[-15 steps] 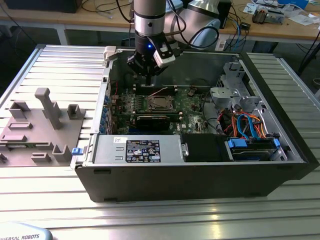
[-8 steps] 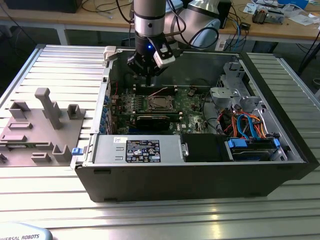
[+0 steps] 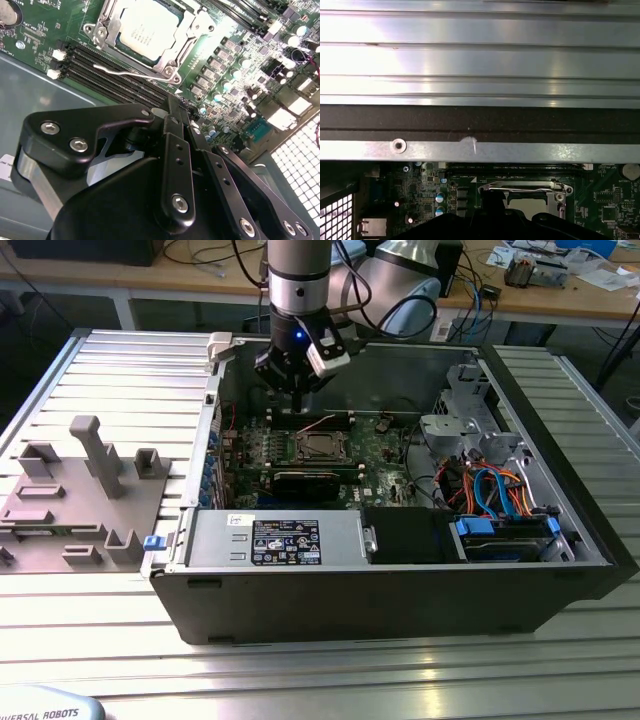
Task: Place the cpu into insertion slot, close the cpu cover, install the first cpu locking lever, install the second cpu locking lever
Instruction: 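Install the first cpu locking lever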
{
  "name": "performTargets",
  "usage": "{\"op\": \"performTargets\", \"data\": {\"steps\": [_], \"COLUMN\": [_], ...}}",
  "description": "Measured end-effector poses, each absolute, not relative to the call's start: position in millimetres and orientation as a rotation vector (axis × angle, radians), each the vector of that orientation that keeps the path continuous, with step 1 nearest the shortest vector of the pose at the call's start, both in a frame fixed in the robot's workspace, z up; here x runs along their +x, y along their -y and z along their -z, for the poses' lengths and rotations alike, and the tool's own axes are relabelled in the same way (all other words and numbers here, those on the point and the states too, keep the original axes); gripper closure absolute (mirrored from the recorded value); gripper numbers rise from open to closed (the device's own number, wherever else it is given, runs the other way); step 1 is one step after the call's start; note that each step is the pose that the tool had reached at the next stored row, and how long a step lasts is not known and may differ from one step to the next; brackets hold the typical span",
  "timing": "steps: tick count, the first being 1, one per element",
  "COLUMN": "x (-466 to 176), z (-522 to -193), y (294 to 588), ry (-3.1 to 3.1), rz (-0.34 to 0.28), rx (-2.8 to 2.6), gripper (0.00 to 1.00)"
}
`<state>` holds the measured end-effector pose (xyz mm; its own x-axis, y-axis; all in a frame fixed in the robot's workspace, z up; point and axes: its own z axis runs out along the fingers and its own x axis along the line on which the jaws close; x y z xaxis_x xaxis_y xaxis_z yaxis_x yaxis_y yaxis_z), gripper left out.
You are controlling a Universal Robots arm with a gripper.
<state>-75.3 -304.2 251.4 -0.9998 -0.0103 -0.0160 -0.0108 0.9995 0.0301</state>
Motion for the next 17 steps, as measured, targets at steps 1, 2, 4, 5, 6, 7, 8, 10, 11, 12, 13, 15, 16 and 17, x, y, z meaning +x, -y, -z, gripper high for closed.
{"op": "performTargets", "data": {"steps": [1,2,4,5,6,7,8,10,11,12,13,15,16,17], "x": [-75.3,-75.3,-75.3,-75.3,-75.3,-75.3,-75.3,-75.3,-75.3,-75.3,-75.3,-75.3,-75.3,-75.3], "z": [-251.0,-250.7,-250.3,-250.2,-250.1,-249.8,-249.5,-249.2,-249.0,-248.8,-248.6,-247.2,-246.3,-245.1], "y": [302.2,301.2,300.1,300.0,300.0,300.0,299.9,299.9,299.9,299.9,299.9,299.9,299.9,299.9], "ry": [-3.125,-3.125,-3.125,-3.125,-3.125,-3.125,-3.125,-3.125,-3.125,-3.125,-3.125,-3.125,-3.125,-3.125], "rz": [-0.047,-0.047,-0.047,-0.047,-0.047,-0.047,-0.047,-0.047,-0.047,-0.047,-0.047,-0.047,-0.047,-0.047], "rx": [-0.017,-0.017,-0.017,-0.017,-0.017,-0.017,-0.017,-0.017,-0.017,-0.017,-0.017,-0.017,-0.017,-0.017], "gripper": [0.89,0.89,0.89,0.89,0.89,0.89,0.89,0.89,0.89,0.89,0.89,0.89,0.89,0.89]}}
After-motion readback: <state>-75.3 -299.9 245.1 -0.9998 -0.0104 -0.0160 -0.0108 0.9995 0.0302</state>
